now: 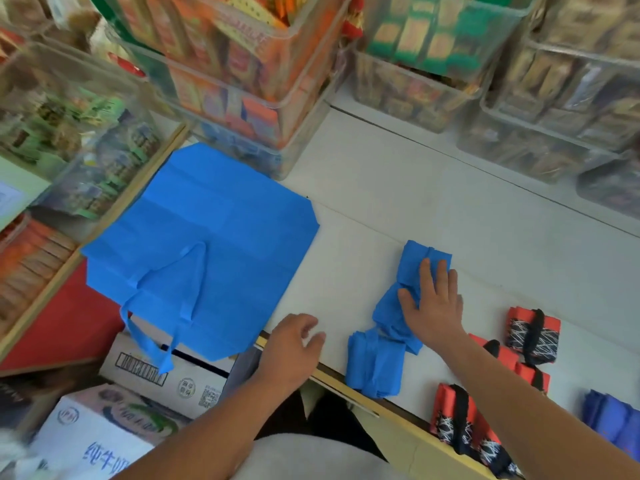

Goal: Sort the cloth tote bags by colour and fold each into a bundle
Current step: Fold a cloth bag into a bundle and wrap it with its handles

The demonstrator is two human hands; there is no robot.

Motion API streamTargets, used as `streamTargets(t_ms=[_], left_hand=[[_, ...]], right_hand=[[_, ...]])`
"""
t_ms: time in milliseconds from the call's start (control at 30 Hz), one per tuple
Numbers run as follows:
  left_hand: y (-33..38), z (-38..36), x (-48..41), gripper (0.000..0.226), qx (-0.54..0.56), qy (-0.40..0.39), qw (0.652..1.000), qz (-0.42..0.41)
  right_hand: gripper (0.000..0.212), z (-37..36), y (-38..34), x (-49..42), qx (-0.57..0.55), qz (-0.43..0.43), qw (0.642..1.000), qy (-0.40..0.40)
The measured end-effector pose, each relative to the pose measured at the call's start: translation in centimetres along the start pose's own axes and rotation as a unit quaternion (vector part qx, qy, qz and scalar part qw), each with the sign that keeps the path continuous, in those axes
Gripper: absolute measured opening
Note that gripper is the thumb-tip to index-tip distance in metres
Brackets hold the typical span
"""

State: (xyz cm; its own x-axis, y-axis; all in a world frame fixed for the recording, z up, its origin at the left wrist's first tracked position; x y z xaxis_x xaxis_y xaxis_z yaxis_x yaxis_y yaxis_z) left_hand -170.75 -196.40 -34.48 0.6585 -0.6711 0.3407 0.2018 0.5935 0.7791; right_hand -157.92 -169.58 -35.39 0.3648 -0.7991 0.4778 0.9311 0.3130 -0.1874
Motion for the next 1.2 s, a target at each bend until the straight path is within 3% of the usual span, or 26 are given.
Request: streamTargets(t_ms=[67, 133, 200, 267, 333, 400, 500, 600, 700, 767, 900, 1067, 1200], left_hand=[[-0.5, 4.4, -0.5, 0.034, -0.102, 0.051, 0.992, -0.046], [-2.1, 7.5, -0.7, 0.051, -0.226, 0.036, 0.971, -0.062], [-4.9, 9.2, -0.4, 0.075, -0.31, -0.028, 0.949, -0.043], [-6.9, 9.9, 0.0, 0.083, -0.331, -0.071, 0.94, -0.048], [-7.2, 10.2, -0.1, 0.074, -0.344, -0.077, 0.932, -0.081], [-6.5, 10.3, -0.6, 0.054, -0.347, -0.063, 0.93, -0.108], [-5.4, 10.0, -1.0, 0.027, -0.321, -0.072, 0.939, -0.103], [-5.7, 10.7, -1.2, 0.023, -0.257, -0.054, 0.964, -0.042], [-6.8, 11.9, -1.5, 0.018, -0.117, -0.01, 0.992, 0.051], [-6.3, 12.3, -1.6, 0.018, -0.04, 0.003, 0.997, 0.068], [-2.1, 13.4, -2.3, 0.017, 0.047, 0.014, 0.999, 0.02], [6.1, 14.2, -4.4, 0.033, 0.067, 0.023, 0.995, -0.074], [12.0, 14.7, -5.5, 0.036, 0.123, 0.076, 0.984, -0.102]], right_hand=[[0.073, 0.9, -1.8, 1.8, -0.051, 0.015, 0.998, 0.044], [0.066, 0.6, -4.5, 4.1, -0.107, 0.06, 0.991, 0.046], [0.057, -1.2, -7.4, 6.5, -0.14, 0.079, 0.987, -0.01], [0.048, -3.4, -10.1, 8.6, -0.167, 0.077, 0.98, -0.082], [0.045, -5.0, -11.9, 10.0, -0.168, 0.074, 0.975, -0.123], [0.044, -5.1, -12.3, 10.2, -0.153, 0.069, 0.979, -0.117], [0.04, -3.9, -11.3, 10.0, -0.183, 0.023, 0.978, -0.093], [0.035, -3.6, -10.6, 10.6, -0.199, -0.002, 0.971, -0.129], [0.032, -4.0, -11.0, 11.5, -0.206, -0.004, 0.964, -0.166], [0.031, -3.9, -11.6, 12.3, -0.22, -0.013, 0.959, -0.18], [0.037, -1.9, -13.1, 13.8, -0.269, -0.002, 0.947, -0.178], [0.055, 3.0, -15.3, 14.6, -0.351, 0.036, 0.917, -0.187], [0.096, 4.1, -16.0, 16.0, -0.362, 0.035, 0.894, -0.262]])
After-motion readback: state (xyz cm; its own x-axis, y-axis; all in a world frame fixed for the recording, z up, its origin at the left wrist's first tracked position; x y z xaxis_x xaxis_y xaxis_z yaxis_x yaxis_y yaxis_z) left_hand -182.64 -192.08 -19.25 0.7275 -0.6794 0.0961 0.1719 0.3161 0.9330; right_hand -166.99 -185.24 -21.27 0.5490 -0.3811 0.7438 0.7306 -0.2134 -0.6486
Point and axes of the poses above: each hand's wrist, its own x-axis away from the middle knuckle, its own z-axis out of the back of the hand, y = z × x, the point moved 9 cm from there along -x, towards the middle knuckle, and after that the axes turned 14 degrees about -z, right-handed, at the moved point
